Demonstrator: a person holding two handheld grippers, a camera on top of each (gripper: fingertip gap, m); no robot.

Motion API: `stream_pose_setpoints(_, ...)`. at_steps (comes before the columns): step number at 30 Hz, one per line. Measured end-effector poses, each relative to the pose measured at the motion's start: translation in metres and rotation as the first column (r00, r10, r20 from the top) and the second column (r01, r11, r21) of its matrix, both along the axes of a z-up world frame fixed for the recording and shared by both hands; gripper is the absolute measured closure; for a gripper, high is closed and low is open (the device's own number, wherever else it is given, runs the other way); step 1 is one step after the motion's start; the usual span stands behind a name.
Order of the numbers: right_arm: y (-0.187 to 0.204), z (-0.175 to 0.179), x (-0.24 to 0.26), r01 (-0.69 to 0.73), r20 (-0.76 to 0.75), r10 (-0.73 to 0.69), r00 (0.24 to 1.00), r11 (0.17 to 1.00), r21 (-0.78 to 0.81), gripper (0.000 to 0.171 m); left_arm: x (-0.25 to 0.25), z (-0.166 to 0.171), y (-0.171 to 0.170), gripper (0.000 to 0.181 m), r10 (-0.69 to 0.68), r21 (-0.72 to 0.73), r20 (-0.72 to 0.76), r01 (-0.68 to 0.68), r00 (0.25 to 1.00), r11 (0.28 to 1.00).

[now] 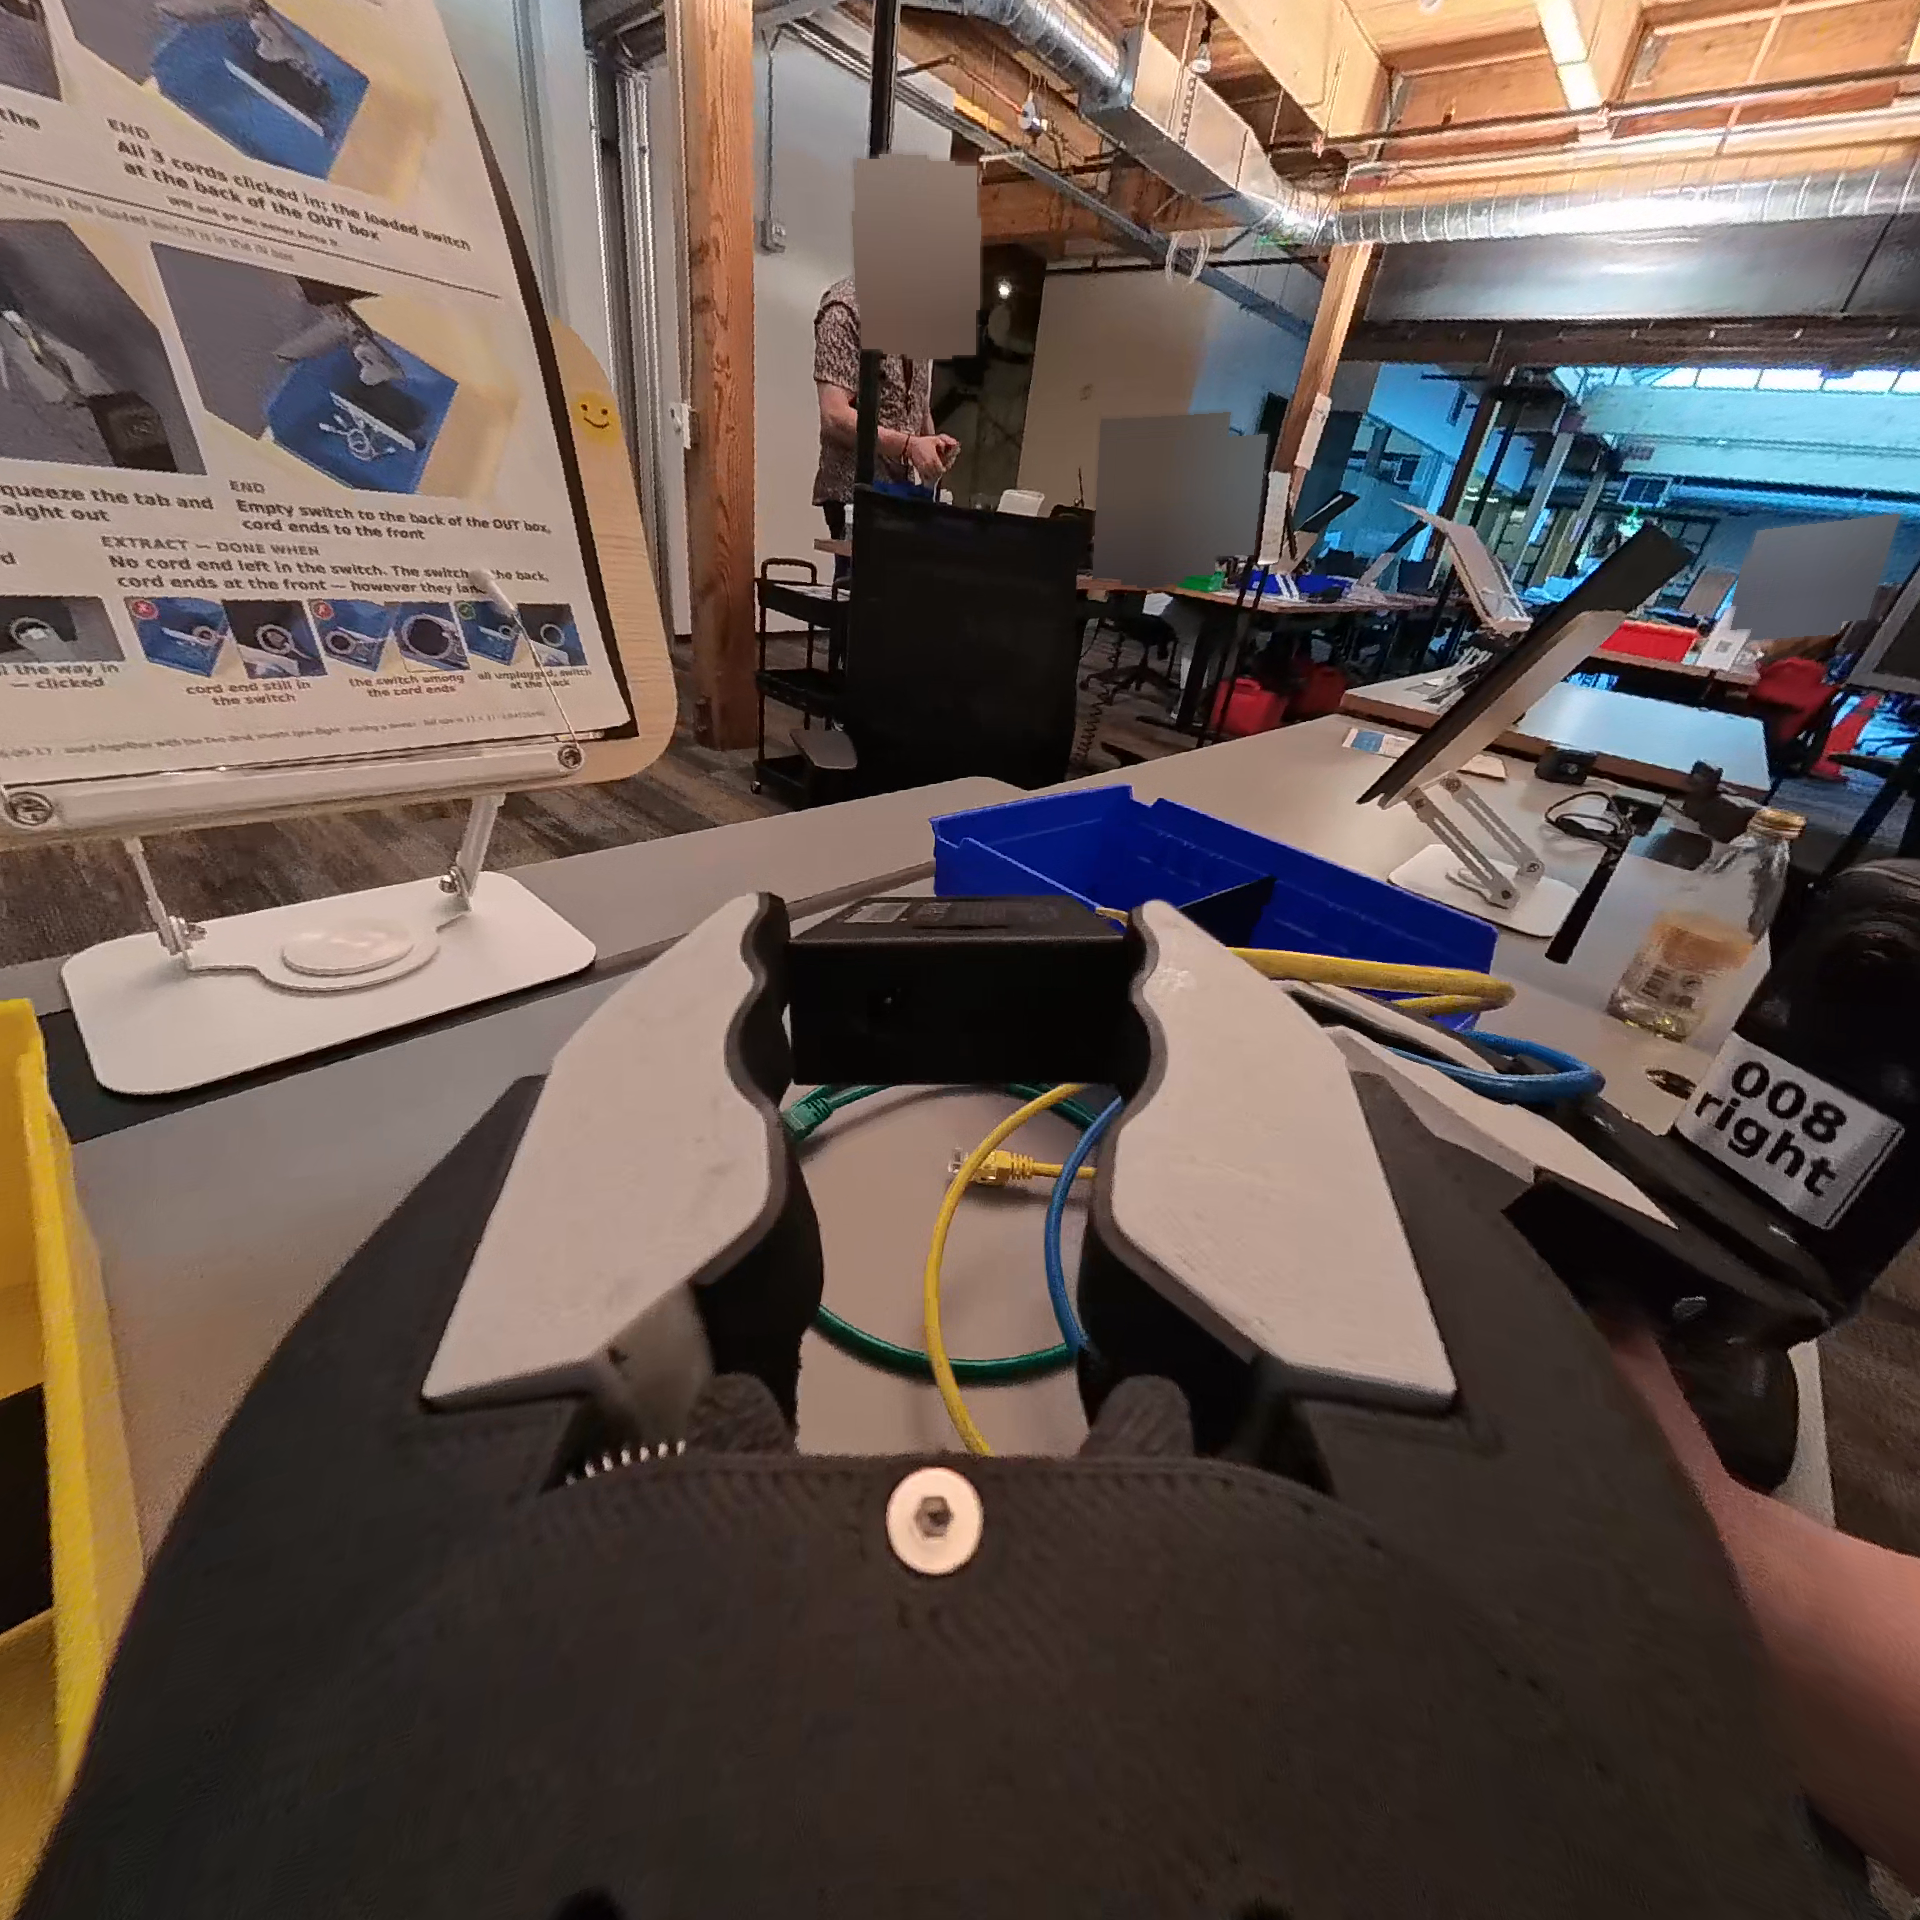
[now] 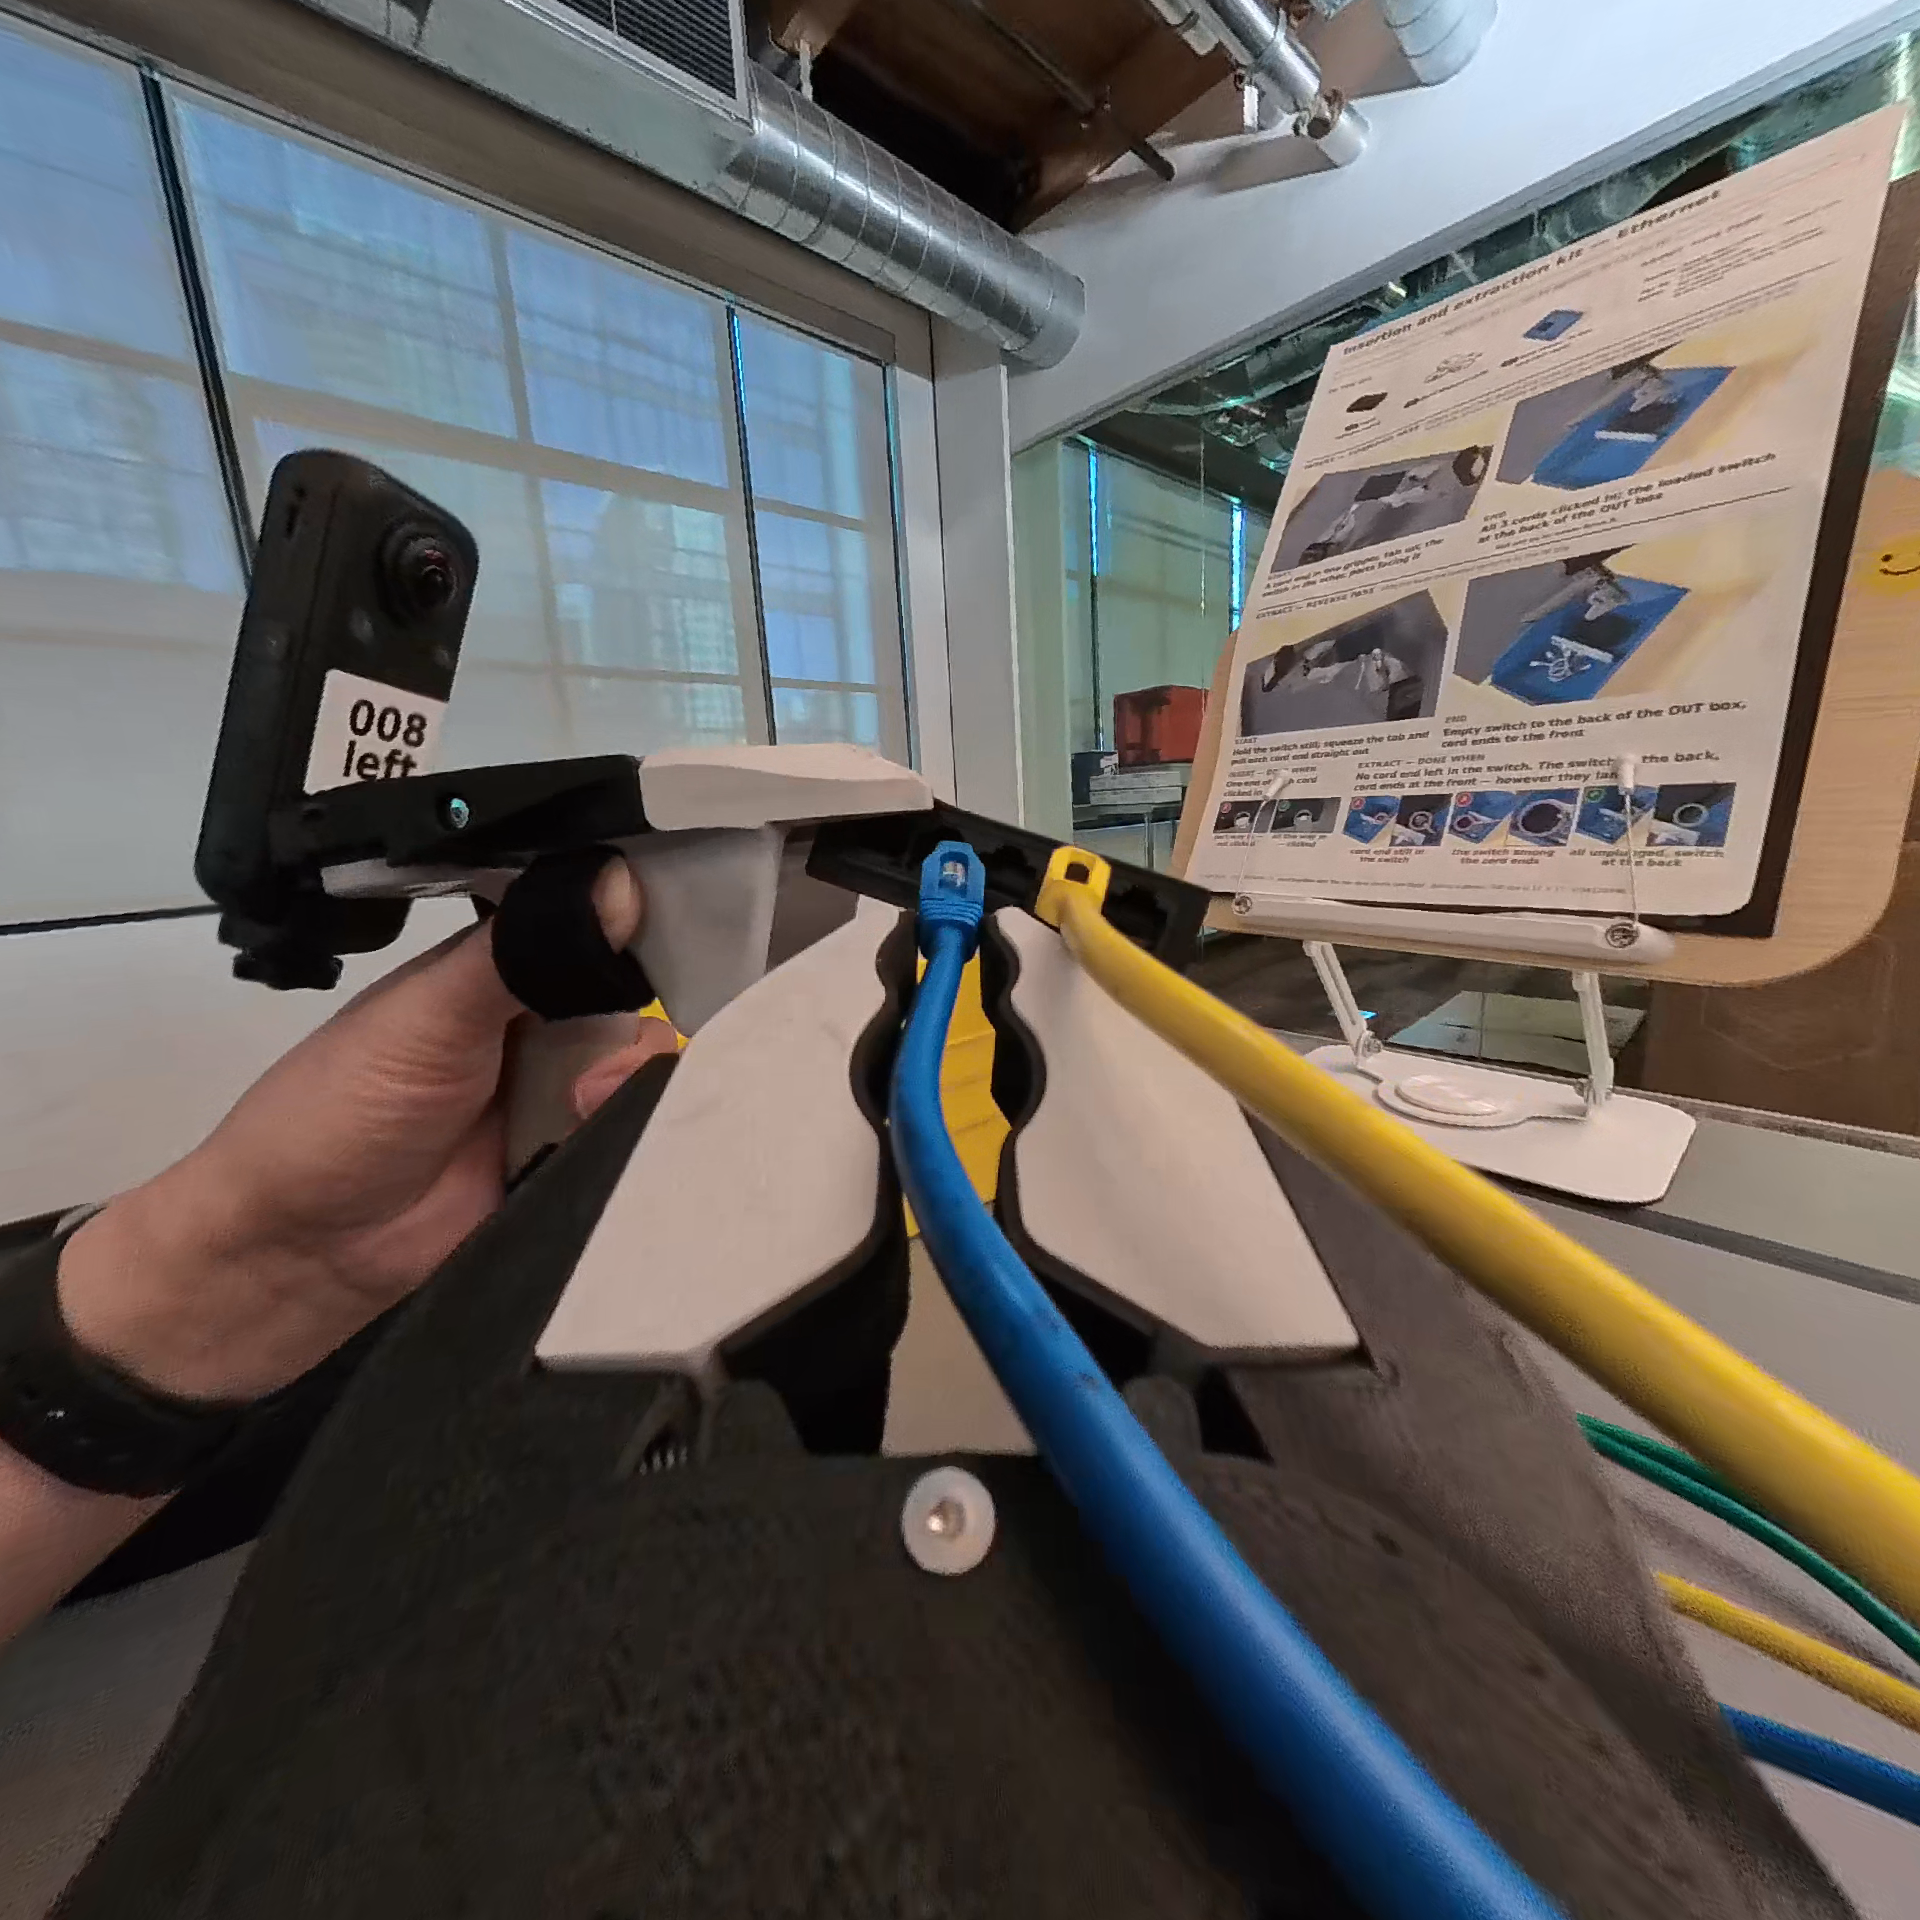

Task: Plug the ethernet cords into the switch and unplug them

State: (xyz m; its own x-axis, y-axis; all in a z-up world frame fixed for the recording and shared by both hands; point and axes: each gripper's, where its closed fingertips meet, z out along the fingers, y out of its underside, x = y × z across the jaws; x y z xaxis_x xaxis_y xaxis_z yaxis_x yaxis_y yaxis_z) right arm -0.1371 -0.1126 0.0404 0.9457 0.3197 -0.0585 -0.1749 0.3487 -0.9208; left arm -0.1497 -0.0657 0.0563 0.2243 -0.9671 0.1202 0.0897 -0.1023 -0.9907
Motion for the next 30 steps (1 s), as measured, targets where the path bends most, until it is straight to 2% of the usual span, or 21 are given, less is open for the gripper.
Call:
stream_pose_setpoints(6,-0.001,0.002,-0.002,-0.026,-0.024,0.026,0.999,1.0,0.004,0.159,0.003,-0.002,-0.001,0.121,0.005,0.0,0.008,-0.005,1.0,1.0)
stream_pose_setpoints(15,-0.002,0.002,0.001,0.011,-0.018,-0.011,1.0,1.0,-0.012,0.159,0.004,0.0,-0.005,0.121,-0.028,0.031,0.061,0.027,0.998,0.999)
stream_pose_setpoints(20,-0.01,0.009,-0.003,0.052,0.091,-0.054,0.994,0.998,0.028,0.159,0.0,0.007,-0.015,0.121,-0.082,0.113,0.088,0.072,0.993,0.991)
stream_pose_setpoints(27,-0.018,0.014,-0.009,0.088,0.245,-0.103,0.964,0.994,0.073,0.159,-0.005,0.01,-0.026,0.121,-0.144,0.239,0.037,0.131,0.989,0.962)
stream_pose_setpoints(30,-0.023,0.018,-0.01,0.077,0.264,-0.099,0.959,0.993,0.093,0.159,-0.01,0.01,-0.033,0.122,-0.185,0.288,0.002,0.176,0.983,0.941)
